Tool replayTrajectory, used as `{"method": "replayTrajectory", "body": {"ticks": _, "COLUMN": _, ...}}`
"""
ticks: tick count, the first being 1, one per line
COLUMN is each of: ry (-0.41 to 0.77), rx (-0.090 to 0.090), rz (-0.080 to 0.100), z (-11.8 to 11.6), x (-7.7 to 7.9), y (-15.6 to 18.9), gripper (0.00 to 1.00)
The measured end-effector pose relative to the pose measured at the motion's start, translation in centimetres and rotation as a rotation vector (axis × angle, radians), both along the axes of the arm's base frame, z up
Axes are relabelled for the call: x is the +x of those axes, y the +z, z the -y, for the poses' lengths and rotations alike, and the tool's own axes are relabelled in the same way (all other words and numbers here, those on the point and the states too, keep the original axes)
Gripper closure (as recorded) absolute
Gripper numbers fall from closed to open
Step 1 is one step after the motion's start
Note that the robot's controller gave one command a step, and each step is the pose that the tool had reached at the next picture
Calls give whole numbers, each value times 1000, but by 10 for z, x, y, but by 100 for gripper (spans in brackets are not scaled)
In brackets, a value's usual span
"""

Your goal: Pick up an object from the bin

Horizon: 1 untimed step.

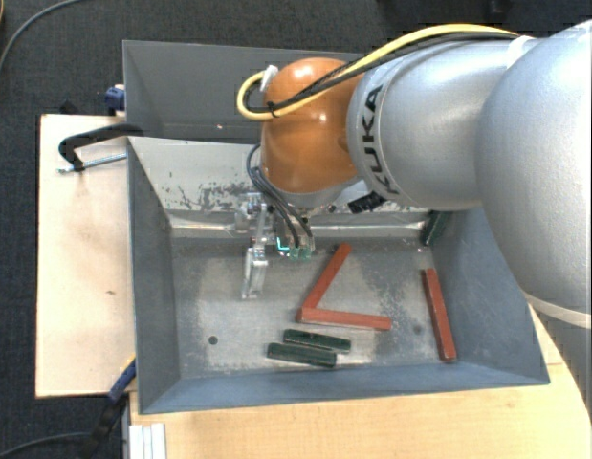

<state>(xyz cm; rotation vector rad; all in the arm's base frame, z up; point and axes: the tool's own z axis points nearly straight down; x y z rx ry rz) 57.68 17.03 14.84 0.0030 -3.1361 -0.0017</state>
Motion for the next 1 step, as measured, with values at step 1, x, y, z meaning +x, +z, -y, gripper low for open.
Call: {"method": "replayTrajectory", "body": {"ticks": 1, "ry": -33, "rx": -4, "rz": 3, "z": 89, "x": -21, "y": 0, "gripper": 0}}
